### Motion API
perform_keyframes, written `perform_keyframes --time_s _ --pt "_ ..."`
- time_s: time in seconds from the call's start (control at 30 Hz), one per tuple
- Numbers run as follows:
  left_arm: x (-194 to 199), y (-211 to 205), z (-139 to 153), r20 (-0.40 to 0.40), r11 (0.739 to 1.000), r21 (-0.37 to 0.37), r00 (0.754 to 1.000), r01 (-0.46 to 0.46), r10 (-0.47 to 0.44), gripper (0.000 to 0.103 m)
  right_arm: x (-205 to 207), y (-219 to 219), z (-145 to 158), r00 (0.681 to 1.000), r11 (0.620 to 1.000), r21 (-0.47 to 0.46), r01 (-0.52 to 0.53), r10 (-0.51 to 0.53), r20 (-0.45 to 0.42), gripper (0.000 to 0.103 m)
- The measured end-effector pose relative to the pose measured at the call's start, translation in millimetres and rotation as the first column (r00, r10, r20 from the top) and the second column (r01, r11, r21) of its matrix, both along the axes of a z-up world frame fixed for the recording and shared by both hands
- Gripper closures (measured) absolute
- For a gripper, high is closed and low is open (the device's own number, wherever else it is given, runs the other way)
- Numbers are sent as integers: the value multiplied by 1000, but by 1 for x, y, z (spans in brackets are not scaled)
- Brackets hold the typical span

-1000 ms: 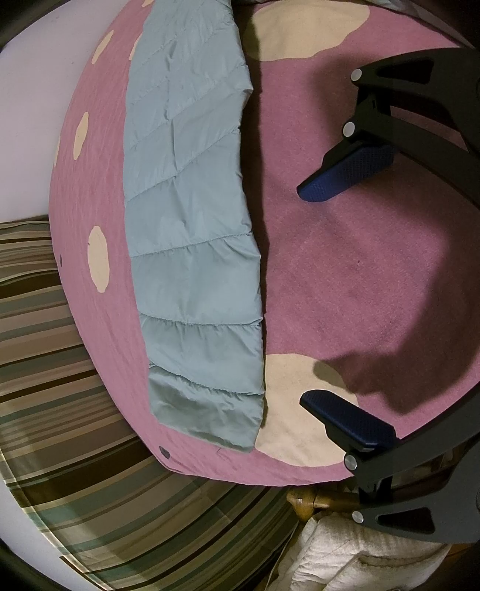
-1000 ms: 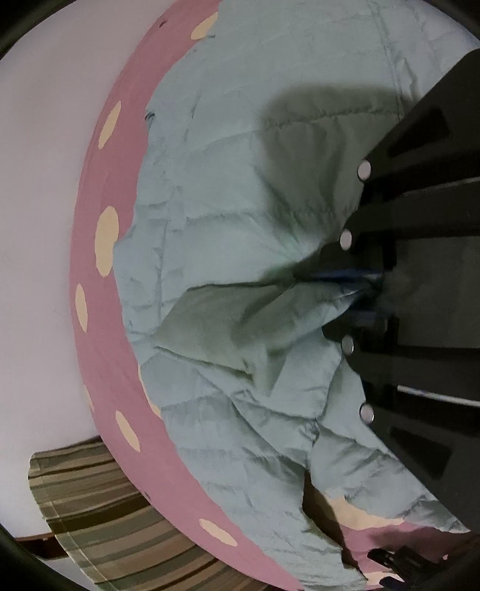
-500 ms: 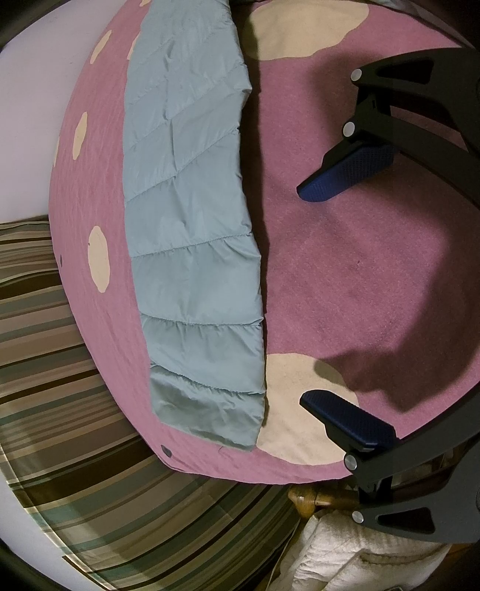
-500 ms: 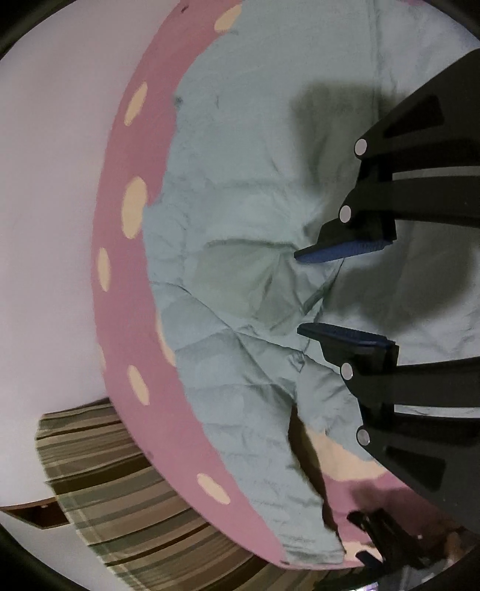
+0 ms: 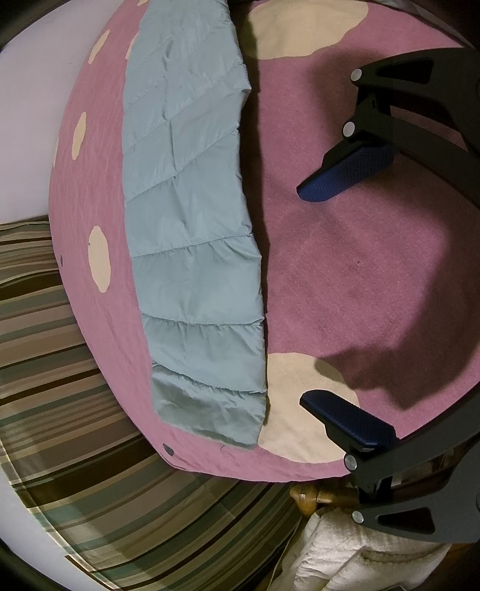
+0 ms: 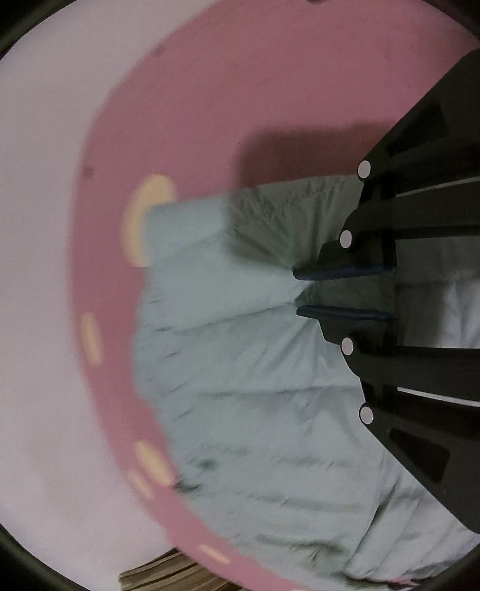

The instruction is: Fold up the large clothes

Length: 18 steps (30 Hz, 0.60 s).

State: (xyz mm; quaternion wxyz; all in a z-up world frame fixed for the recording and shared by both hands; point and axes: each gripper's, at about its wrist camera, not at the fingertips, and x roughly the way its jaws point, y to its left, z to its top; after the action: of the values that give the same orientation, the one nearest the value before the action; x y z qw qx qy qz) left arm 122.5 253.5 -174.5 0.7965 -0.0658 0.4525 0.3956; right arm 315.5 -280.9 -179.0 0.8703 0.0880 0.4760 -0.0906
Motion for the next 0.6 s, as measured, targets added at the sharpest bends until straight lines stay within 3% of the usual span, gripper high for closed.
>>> perform_keyframes --time_s 0.1,0.2,0.37,0.47,0.6 --pt "1 -1 0 0 1000 1 1000 0 0 2 -1 3 -4 1000 1000 -4 -16 16 19 91" --pt "1 -1 0 1 1000 -1 1000 0 0 2 0 -3 17 997 998 55 -26 23 68 91" --pt "0 0 0 0 1000 3 1000 0 0 2 24 -32 39 991 998 44 45 -50 127 91" --pt "0 0 0 0 1000 2 1000 0 0 2 50 -44 25 993 997 22 75 -77 93 91" --pt "2 -1 0 -2 1000 2 1000 0 0 2 75 -53 -13 997 995 70 74 -74 -2 91"
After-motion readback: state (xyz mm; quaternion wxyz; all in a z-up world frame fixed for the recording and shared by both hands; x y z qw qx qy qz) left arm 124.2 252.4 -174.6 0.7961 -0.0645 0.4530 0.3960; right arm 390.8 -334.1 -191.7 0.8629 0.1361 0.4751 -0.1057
